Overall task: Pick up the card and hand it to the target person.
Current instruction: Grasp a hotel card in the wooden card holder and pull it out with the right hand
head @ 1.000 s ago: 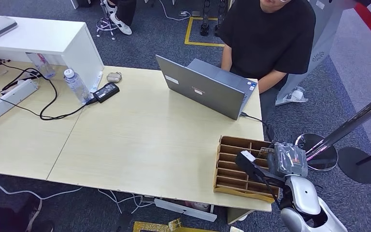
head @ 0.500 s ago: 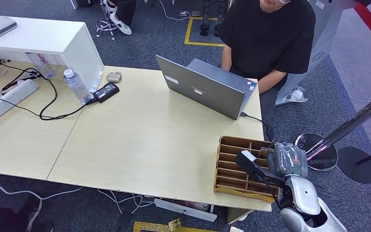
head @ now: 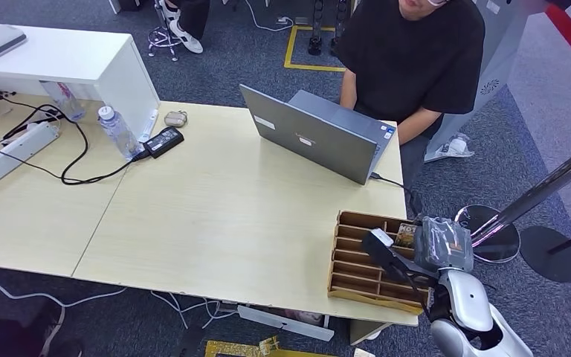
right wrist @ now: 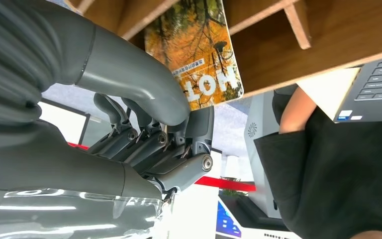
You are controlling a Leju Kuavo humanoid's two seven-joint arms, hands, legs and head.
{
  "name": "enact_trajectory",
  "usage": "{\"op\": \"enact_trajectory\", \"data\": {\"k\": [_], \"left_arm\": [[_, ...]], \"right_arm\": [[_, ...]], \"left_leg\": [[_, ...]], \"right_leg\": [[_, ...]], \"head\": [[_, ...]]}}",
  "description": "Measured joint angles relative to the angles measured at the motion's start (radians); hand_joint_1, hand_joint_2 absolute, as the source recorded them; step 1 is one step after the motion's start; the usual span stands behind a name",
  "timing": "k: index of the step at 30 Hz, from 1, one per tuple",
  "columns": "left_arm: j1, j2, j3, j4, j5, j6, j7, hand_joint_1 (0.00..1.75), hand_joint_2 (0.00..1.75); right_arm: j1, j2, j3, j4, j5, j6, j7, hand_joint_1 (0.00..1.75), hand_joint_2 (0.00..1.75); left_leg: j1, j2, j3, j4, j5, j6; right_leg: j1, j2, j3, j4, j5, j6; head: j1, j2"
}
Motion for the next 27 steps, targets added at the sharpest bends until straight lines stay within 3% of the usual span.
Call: {"op": "enact_trajectory", "data": {"k": [20, 27], "left_arm": [[0.0, 0.0, 0.0, 0.0, 0.0, 0.0, 0.0, 0.0, 0.0], [0.0, 0.0, 0.0, 0.0, 0.0, -0.001, 0.0, 0.0, 0.0]], "right_arm": [[0.0, 0.003, 0.0, -0.009, 0.003, 0.0, 0.0, 1.55, 1.75], [0.0, 0.003, 0.001, -0.009, 0.006, 0.0, 0.0, 1.73, 1.75]], "left_leg": [[0.0, 0.0, 0.0, 0.0, 0.0, 0.0], [0.0, 0.0, 0.0, 0.0, 0.0, 0.0]], "right_leg": [[0.0, 0.0, 0.0, 0.0, 0.0, 0.0], [0.0, 0.0, 0.0, 0.0, 0.0, 0.0]], "head": [[0.0, 0.0], [0.0, 0.0]]}}
